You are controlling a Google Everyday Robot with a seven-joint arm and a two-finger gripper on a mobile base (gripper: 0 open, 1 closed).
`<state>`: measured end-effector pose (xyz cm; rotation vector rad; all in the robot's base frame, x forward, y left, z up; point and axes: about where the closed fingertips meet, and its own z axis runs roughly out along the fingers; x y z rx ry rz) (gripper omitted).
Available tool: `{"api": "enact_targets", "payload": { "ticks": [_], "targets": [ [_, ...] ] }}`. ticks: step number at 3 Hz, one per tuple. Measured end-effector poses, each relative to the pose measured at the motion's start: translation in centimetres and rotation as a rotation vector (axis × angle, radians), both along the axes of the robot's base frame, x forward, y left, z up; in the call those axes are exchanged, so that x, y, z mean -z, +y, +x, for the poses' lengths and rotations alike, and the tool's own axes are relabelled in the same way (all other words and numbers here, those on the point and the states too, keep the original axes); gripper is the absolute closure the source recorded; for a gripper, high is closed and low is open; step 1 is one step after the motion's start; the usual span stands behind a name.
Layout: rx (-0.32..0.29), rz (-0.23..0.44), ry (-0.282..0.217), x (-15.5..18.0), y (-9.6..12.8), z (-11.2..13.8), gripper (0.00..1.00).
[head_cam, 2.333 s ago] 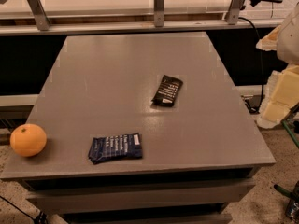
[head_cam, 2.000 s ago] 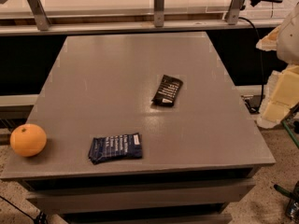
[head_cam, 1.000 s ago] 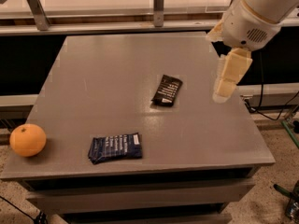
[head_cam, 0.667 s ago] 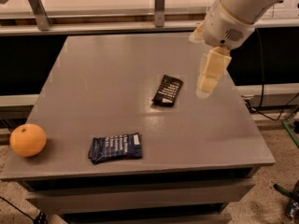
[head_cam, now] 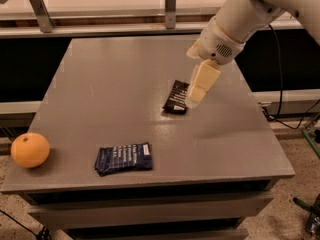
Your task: Move rxbar chocolate near orange
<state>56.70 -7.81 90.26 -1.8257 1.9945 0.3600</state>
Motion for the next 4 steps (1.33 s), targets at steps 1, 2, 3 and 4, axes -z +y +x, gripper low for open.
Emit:
{"api": "enact_targets", "payload": {
  "ticks": [1, 2, 3, 4],
  "targets": [
    [0.053, 0.039, 0.022, 2.0, 0.8, 1.1, 0.0],
    [0.09, 0.062, 0.035, 3.9, 1.2, 1.6, 0.0],
    [0.101, 0.07, 0.035, 5.9, 1.7, 1.9, 0.04],
    [0.107, 0.07, 0.034, 7.3, 1.9, 2.0, 0.2]
  ]
}}
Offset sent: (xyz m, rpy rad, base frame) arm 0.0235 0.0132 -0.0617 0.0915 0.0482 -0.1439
